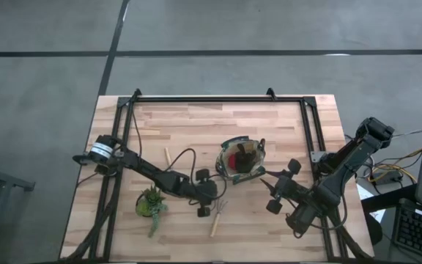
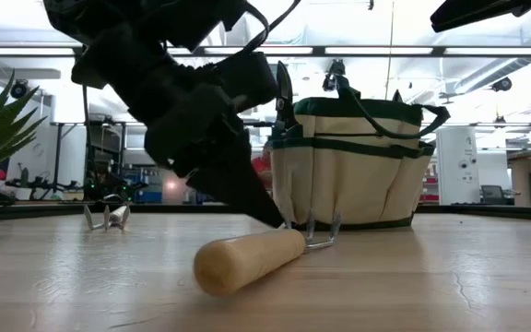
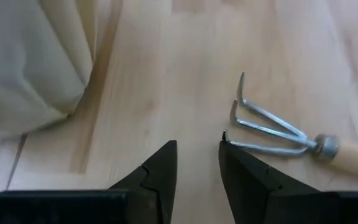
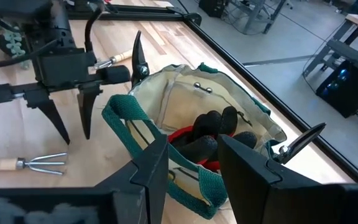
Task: Pick & Place Garden tools in Gardening bag
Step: Put the bottom brown hand rake into the green gardening bag
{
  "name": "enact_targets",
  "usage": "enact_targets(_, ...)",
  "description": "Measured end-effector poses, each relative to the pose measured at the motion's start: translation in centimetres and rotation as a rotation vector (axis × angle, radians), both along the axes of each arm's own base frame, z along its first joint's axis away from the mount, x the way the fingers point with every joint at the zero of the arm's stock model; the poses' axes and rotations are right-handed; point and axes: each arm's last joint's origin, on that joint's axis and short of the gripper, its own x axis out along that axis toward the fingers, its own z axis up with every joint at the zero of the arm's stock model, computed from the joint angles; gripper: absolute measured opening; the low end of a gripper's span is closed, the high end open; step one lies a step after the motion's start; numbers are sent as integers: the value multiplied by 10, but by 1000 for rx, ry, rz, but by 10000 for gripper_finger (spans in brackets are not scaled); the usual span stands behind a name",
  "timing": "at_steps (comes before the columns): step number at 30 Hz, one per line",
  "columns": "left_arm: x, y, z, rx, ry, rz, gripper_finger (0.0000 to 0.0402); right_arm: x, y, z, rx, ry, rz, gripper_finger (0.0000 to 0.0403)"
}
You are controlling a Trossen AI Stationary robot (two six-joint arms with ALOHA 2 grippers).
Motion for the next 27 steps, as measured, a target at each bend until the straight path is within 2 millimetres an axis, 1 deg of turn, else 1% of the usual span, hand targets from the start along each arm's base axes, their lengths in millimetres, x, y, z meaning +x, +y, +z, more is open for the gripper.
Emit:
enact_targets(6, 4, -3, 5, -39, -56, -83, 122, 0, 0, 0, 3, -3, 0, 136)
enact_targets(11, 4, -3, 4, -24, -48, -96, 122, 0, 0, 0, 5, -5, 0, 141)
enact_targets(18, 10, 2, 9, -5, -119, -114, 122, 1, 0, 0, 5, -10, -1, 133)
enact_targets(23, 10, 2, 9, 0, -119, -137, 122, 1, 0, 0, -7, -17, -2, 127)
enact_targets(27, 11, 1, 3, -19, -98, -170, 122, 1, 0, 0, -10, -23, -3, 131)
